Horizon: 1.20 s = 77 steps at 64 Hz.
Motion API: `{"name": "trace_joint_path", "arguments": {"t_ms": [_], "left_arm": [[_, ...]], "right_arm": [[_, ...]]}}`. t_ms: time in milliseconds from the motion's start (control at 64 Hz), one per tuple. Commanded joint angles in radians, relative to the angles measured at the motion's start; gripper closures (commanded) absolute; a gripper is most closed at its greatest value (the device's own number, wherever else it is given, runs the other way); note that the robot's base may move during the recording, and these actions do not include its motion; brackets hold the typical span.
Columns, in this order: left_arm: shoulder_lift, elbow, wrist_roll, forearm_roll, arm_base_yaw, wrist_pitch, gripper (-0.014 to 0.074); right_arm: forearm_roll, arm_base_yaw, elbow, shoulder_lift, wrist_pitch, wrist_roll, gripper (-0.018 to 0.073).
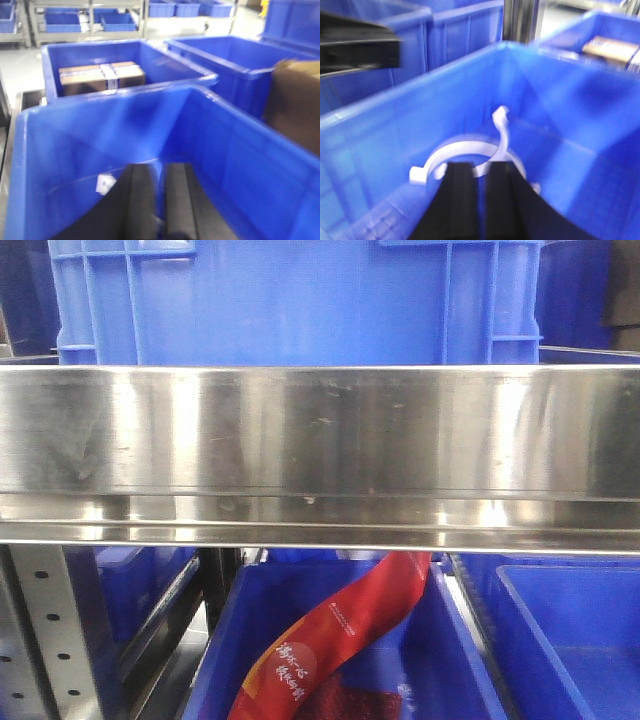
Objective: Grab PVC pipe and place in blue bin
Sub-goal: 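Lower the clamp into the blue bin and open both grippers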
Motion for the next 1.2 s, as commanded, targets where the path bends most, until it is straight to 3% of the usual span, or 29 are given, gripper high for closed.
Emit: {"name": "trace_joint_path", "arguments": {"t_ms": [0,203,312,406,578,781,1188], "left_arm": [[-0.010,-0.007,-0.002,-0.007,-0.001,0.027,0.0707],[-0.110,0.003,-0.002,-0.009,-0.001,0.039,0.0707],[-0.207,0.075,-0.002,-0.007,-0.001,-0.023,0.0707],[-0.307,0.210,-0.002,-0.007,-0.001,-0.102,0.0707],[-0.470,0.477,-0.002,-0.055,-0.001,-0.205,0.0707],[-0.633,0.709,-0.002,-0.059,-0.001,-0.285,0.0707],[-0.721,0.763,-0.002,-0.059,-0.001,-0.281,0.0707]], "right_arm": [[-0.001,0.000,-0.011,-0.009,-0.006,-0.007,0.0727],[0.004,-0.002,0.008,-0.112,-0.039,0.053,0.0727],[0.004,-0.002,0.078,-0.208,-0.051,0.053,0.0727],[0.004,-0.002,0.192,-0.298,-0.102,0.053,0.0727],[0.004,-0.002,0.481,-0.461,-0.324,0.051,0.0727],[0.004,-0.002,0.733,-0.626,-0.410,0.051,0.0727],[0.004,-0.002,0.763,-0.719,-0.406,0.051,0.0727]]}}
